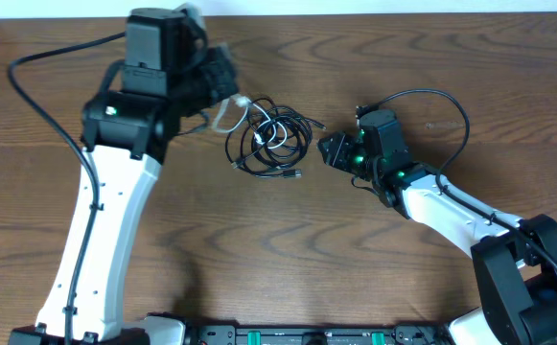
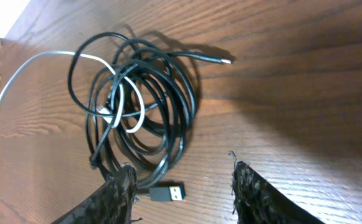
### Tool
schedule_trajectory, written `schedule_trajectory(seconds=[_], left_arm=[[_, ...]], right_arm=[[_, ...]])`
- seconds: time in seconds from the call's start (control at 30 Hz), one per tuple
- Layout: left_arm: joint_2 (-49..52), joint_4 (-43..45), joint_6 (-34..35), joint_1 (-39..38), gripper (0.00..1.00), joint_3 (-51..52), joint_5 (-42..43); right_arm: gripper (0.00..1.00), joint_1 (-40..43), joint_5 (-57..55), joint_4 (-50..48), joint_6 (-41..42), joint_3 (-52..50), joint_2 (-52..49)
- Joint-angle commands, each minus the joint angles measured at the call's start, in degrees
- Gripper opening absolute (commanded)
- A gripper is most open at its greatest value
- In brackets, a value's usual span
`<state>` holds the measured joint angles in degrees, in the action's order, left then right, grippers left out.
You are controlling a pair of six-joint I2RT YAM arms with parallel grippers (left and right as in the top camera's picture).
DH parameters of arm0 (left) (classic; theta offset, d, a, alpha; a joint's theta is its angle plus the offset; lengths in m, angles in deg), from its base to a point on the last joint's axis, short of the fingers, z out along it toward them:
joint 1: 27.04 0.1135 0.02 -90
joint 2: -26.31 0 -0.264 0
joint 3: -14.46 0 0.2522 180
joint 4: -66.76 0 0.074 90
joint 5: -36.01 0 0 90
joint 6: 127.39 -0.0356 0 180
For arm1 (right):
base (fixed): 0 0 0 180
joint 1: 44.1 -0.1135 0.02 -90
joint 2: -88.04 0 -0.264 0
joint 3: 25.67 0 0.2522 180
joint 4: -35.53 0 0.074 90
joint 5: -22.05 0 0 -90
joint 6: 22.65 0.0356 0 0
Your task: Untangle cables
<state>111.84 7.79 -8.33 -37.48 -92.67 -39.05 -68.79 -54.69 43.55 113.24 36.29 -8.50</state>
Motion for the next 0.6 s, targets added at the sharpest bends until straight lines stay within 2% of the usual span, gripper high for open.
schedule_trajectory(seconds=[0.0, 0.1, 0.13, 0.17, 0.2, 0.23, 0.3, 0.47, 0.57], left_arm=[[2.8, -3.7, -4.0, 4.5, 0.07, -0.5, -10.7], [5.8, -8.3, -4.0, 7.8, 0.07, -0.3, -15.6], [7.5, -10.3, -4.9, 8.9, 0.11, -0.2, -16.3], [8.8, -11.6, -6.0, 9.5, 0.28, -0.2, -16.2], [9.5, -12.4, -6.5, 9.7, 0.34, -0.2, -16.0], [10.8, -13.7, -7.1, 10.0, 0.54, -0.2, -16.0], [13.0, -15.6, -9.0, 10.0, 0.68, -0.2, -15.3], [14.0, -14.1, -14.8, 8.5, 0.70, -0.3, -13.3], [13.8, -9.6, -22.5, 6.1, 0.69, -0.3, -4.6]], right_arm=[[0.49, 0.4, -0.7, 0.7, -1.4, 0.5, -0.1], [0.50, 0.4, -0.9, 1.3, -1.4, 0.5, -0.1], [0.50, 0.4, -0.9, 1.3, -1.4, 0.5, -0.1], [0.51, 0.4, -0.9, 1.3, -1.4, 0.5, -0.1], [0.52, 0.4, -0.9, 1.3, -1.4, 0.5, -0.1], [0.53, 0.4, -0.9, 1.3, -1.4, 0.5, -0.1], [0.54, 0.4, -0.9, 1.3, -1.4, 0.5, -0.1], [0.57, 0.5, -0.9, 1.3, -1.8, 0.5, -0.1], [0.58, 1.5, -0.8, 1.3, -1.8, 0.5, -0.1]])
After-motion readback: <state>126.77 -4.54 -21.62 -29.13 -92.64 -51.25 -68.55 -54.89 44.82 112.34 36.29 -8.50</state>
